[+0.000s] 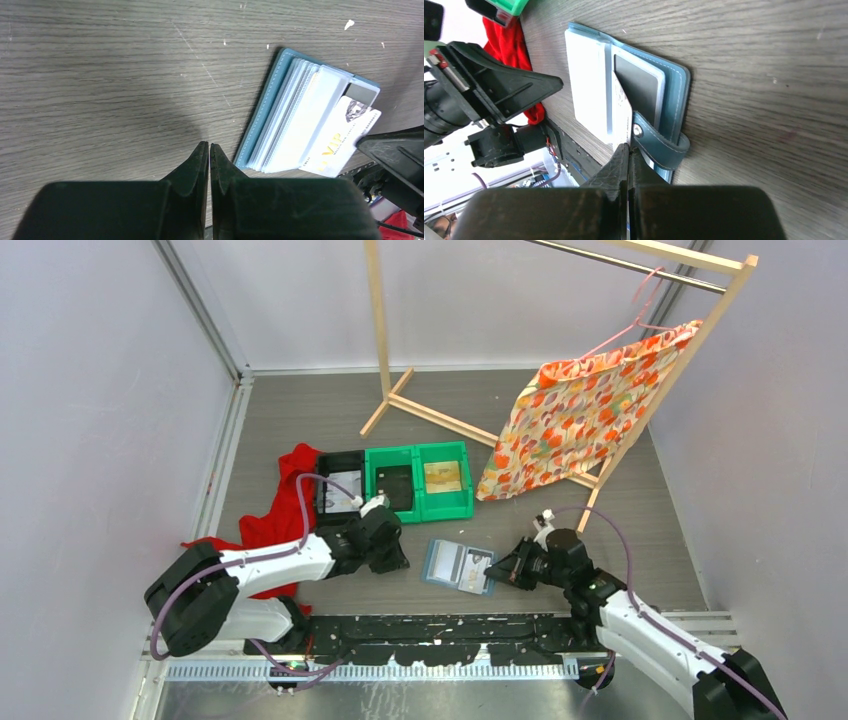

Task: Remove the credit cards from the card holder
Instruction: Remove the credit card from the card holder, then pick up the credit card from the center of the board.

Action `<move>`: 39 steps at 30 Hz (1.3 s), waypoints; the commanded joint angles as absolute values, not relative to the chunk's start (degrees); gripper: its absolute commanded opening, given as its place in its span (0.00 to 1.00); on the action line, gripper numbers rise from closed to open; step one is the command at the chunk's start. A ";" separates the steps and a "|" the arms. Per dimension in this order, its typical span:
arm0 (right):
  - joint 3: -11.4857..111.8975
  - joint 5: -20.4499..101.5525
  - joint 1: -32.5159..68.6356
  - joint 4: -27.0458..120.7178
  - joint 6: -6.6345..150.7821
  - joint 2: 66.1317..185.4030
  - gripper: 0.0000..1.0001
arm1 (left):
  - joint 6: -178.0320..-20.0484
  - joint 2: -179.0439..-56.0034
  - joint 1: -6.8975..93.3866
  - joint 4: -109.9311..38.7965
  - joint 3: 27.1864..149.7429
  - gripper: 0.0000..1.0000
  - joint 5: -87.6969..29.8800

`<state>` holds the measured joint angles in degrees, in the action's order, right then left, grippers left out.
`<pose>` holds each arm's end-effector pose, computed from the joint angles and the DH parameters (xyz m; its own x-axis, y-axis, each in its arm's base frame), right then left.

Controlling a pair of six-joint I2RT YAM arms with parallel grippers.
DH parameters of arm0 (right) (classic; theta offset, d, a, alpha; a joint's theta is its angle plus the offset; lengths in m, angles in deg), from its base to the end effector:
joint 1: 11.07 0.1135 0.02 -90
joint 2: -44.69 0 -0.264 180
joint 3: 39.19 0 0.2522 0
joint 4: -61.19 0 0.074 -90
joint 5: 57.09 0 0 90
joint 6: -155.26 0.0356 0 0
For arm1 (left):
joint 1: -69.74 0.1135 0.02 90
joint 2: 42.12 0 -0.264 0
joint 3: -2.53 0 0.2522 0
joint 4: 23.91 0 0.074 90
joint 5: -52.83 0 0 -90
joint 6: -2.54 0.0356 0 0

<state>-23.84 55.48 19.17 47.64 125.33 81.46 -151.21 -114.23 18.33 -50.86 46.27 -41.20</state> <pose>0.1062 0.0777 0.1182 -0.8856 0.4101 -0.2182 0.0615 0.5692 0.8199 0.1411 -0.1728 0.1548 -0.9038 -0.3018 -0.3035 -0.1262 0.8655 -0.4848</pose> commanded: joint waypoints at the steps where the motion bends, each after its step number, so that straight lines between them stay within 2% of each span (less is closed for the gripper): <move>1: -22.66 55.76 18.98 43.62 124.75 80.13 0.01 | -149.37 -113.34 18.15 -52.00 49.32 0.06 -42.00; 5: -22.70 55.61 18.97 45.43 125.04 81.17 0.01 | -148.75 -113.20 18.15 -52.24 49.98 0.07 -41.67; 11: -23.11 56.88 18.98 54.80 126.54 89.47 0.01 | -148.26 -114.74 18.15 -51.47 50.73 0.07 -40.18; 15: -22.65 57.32 18.96 58.38 126.95 92.58 0.06 | -148.30 -114.89 18.15 -50.97 50.38 0.07 -39.98; 19: -21.93 57.35 18.99 59.31 126.93 93.40 0.18 | -148.45 -114.80 18.15 -50.83 50.16 0.07 -40.07; 24: -22.68 58.11 18.98 62.26 127.86 95.10 0.26 | -148.43 -115.26 18.15 -50.48 50.15 0.07 -39.82; 30: -24.29 58.95 18.99 67.58 130.04 96.25 0.25 | -148.52 -115.51 18.15 -50.16 49.93 0.07 -39.72; 39: -23.05 58.47 18.94 61.17 126.08 95.79 0.31 | -148.62 -112.86 17.41 -52.39 51.40 0.07 -39.22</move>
<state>-24.11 58.12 19.17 62.83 128.33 96.08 -149.37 -115.50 18.19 -51.47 48.98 -39.39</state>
